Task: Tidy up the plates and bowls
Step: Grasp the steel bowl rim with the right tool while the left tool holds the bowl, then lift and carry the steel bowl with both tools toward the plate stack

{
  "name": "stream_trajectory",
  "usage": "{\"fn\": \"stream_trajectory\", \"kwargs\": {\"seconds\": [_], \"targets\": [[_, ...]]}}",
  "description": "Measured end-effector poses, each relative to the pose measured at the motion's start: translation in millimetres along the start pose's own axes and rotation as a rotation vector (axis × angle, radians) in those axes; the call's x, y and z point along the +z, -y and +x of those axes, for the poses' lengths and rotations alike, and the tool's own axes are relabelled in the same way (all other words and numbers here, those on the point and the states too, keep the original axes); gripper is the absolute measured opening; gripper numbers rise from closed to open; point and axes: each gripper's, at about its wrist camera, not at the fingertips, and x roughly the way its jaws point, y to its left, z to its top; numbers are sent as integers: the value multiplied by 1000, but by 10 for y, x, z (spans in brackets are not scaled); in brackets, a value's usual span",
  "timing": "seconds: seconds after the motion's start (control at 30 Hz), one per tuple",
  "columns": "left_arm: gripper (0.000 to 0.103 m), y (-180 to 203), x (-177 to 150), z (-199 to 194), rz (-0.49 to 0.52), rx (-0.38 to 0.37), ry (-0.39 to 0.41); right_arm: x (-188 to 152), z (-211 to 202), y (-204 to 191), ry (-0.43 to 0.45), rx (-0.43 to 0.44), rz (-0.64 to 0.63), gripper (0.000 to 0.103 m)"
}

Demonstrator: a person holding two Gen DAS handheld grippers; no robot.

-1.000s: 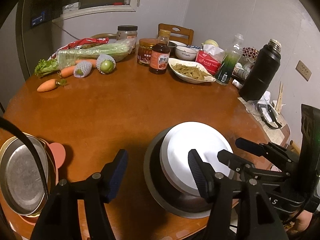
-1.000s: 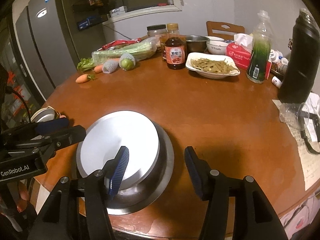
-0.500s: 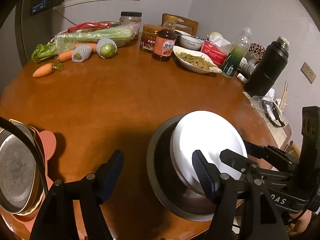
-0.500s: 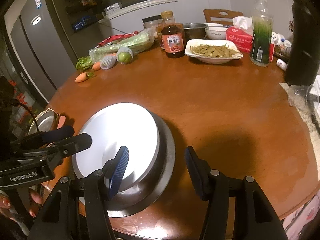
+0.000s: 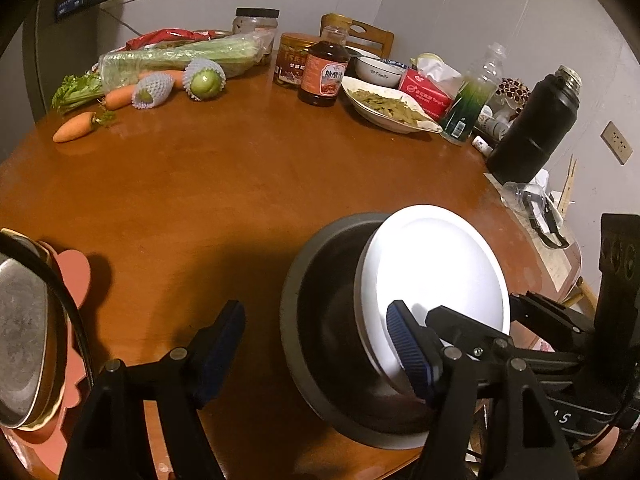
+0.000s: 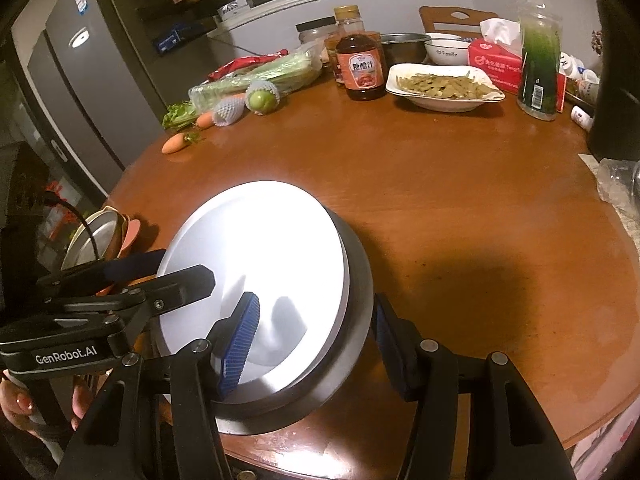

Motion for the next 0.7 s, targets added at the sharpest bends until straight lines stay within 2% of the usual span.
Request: {"fn": "stream_trajectory", "kwargs": {"seconds": [0.17, 0.43, 0.7], "targets": [[70, 13, -16, 14, -3, -11, -9, -18, -6, 2, -2, 15, -8, 57], [57, 49, -25, 74, -20, -53, -35, -31, -19, -19, 2, 16, -27, 53], [56, 47, -37, 75, -30, -52, -26, -36, -18, -21, 7, 14, -28, 52]]}}
